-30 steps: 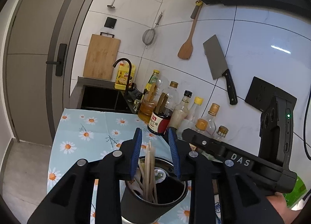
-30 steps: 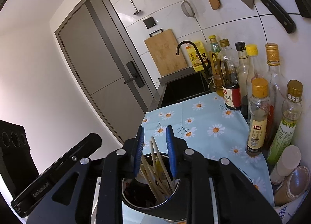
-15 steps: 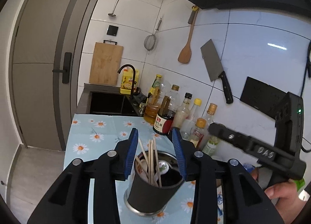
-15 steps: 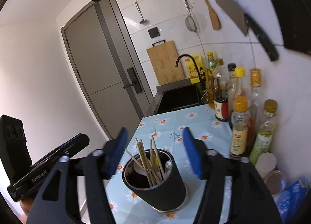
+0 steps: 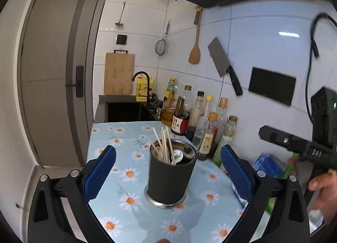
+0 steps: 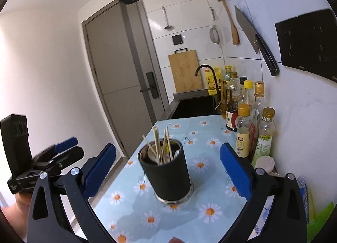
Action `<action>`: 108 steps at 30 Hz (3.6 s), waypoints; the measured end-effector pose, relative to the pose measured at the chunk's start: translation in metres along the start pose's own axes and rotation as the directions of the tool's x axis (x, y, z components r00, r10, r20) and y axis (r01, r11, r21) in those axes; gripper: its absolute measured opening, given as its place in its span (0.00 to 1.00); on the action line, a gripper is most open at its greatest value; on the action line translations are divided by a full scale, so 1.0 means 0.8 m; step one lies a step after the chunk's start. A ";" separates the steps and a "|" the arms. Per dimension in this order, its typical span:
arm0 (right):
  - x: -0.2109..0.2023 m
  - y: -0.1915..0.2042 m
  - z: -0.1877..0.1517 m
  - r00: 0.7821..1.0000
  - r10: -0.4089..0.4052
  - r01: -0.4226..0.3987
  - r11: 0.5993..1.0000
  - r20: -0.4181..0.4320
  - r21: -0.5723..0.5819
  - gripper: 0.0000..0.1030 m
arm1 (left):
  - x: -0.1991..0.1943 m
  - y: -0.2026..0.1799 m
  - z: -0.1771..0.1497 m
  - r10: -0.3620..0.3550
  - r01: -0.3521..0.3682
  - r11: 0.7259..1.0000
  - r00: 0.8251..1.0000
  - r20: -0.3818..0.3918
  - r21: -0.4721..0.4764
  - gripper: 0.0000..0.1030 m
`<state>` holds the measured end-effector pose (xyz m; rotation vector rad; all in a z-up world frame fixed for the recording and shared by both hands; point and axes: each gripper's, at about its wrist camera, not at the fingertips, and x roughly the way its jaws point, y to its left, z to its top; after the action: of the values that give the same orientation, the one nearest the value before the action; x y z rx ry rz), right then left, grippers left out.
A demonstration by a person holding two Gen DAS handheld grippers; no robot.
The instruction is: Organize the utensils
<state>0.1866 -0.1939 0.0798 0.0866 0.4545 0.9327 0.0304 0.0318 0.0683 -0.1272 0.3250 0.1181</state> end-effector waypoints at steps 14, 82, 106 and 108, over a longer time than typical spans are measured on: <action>-0.031 0.020 -0.050 0.995 -0.027 0.020 0.997 -0.096 -0.069 0.95 | -0.033 -0.033 -0.051 0.029 -0.027 0.999 0.994 -0.101 0.022 0.94; 0.014 -0.006 -0.147 0.944 -0.093 0.098 0.995 -0.316 0.003 0.95 | 0.013 -0.023 -0.132 0.002 -0.007 1.000 0.942 -0.335 -0.015 0.94; 0.019 0.002 -0.146 0.941 -0.091 0.090 0.996 -0.326 -0.016 0.95 | 0.020 -0.021 -0.135 -0.003 0.001 1.000 0.933 -0.360 -0.005 0.94; 0.018 0.002 -0.146 0.941 -0.092 0.093 0.996 -0.327 -0.014 0.95 | 0.020 -0.021 -0.136 -0.005 0.004 1.000 0.932 -0.362 -0.005 0.94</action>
<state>0.1446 -0.1955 -0.0301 -0.0901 0.7612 0.8559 0.0143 0.0010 -0.0374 -0.1538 0.6939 0.0900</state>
